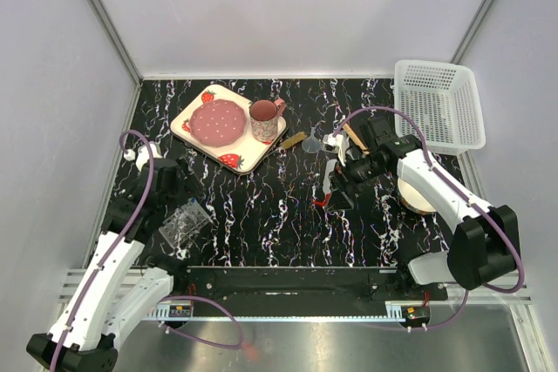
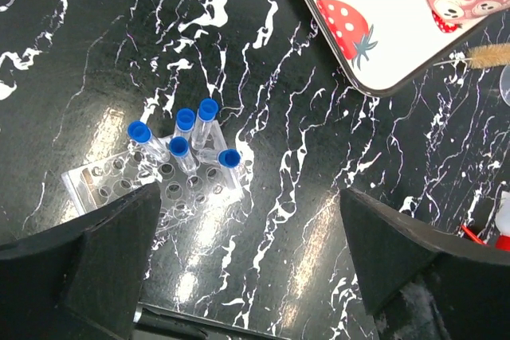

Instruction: Organize the chemistry lab equipment

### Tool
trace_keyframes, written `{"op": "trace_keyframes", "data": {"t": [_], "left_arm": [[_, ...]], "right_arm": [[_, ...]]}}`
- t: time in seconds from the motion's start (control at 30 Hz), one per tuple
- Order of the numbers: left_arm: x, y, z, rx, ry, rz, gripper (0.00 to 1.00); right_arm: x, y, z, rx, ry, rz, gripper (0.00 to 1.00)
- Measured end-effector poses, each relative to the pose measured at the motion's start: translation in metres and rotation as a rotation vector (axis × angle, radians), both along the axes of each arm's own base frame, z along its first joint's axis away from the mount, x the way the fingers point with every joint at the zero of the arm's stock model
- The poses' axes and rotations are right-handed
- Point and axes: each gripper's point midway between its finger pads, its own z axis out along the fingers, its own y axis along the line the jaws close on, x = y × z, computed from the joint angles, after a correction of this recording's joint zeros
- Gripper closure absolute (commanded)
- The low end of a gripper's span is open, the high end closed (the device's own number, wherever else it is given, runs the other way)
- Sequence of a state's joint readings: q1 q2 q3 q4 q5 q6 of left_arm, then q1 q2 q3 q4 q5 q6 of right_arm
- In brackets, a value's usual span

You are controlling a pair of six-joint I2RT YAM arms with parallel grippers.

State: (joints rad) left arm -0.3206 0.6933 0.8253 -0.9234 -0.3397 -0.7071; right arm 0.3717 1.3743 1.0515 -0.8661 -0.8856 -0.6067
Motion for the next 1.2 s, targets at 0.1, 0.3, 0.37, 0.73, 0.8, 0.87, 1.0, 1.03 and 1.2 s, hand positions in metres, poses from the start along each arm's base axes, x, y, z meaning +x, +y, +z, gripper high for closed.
{"op": "trace_keyframes", "data": {"t": [0.1, 0.3, 0.37, 0.73, 0.8, 0.87, 1.0, 1.03, 1.2], "left_arm": [[-0.003, -0.004, -0.003, -0.024, 0.019, -0.01, 0.03], [-0.017, -0.025, -0.031, -0.143, 0.119, -0.027, 0.05], [-0.025, -0.031, -0.046, -0.175, 0.182, -0.035, 0.07], [-0.034, -0.056, -0.087, -0.173, 0.365, -0.094, 0.28], [-0.032, -0.059, -0.091, -0.151, 0.368, -0.1, 0.33], [-0.03, -0.059, -0.098, -0.123, 0.372, -0.093, 0.39], [-0.024, -0.054, -0.108, -0.056, 0.382, -0.065, 0.43], [-0.022, -0.052, -0.109, -0.041, 0.379, -0.055, 0.44], [-0.015, -0.044, -0.113, 0.021, 0.364, -0.027, 0.44]], "right_arm": [[0.0, 0.0, -0.001, 0.001, 0.002, 0.005, 0.0], [0.0, 0.001, -0.006, -0.003, 0.019, 0.011, 0.0], [0.0, 0.001, -0.007, -0.003, 0.02, 0.011, 0.0], [0.0, 0.001, -0.007, -0.004, 0.019, 0.014, 0.0], [0.0, 0.001, -0.007, -0.004, 0.018, 0.016, 0.0], [0.0, 0.0, -0.007, -0.005, 0.018, 0.017, 0.0], [-0.002, 0.0, -0.008, -0.008, 0.025, 0.018, 0.0], [-0.002, 0.0, -0.008, -0.008, 0.026, 0.018, 0.0], [-0.003, -0.001, -0.009, -0.011, 0.033, 0.018, 0.0]]}}
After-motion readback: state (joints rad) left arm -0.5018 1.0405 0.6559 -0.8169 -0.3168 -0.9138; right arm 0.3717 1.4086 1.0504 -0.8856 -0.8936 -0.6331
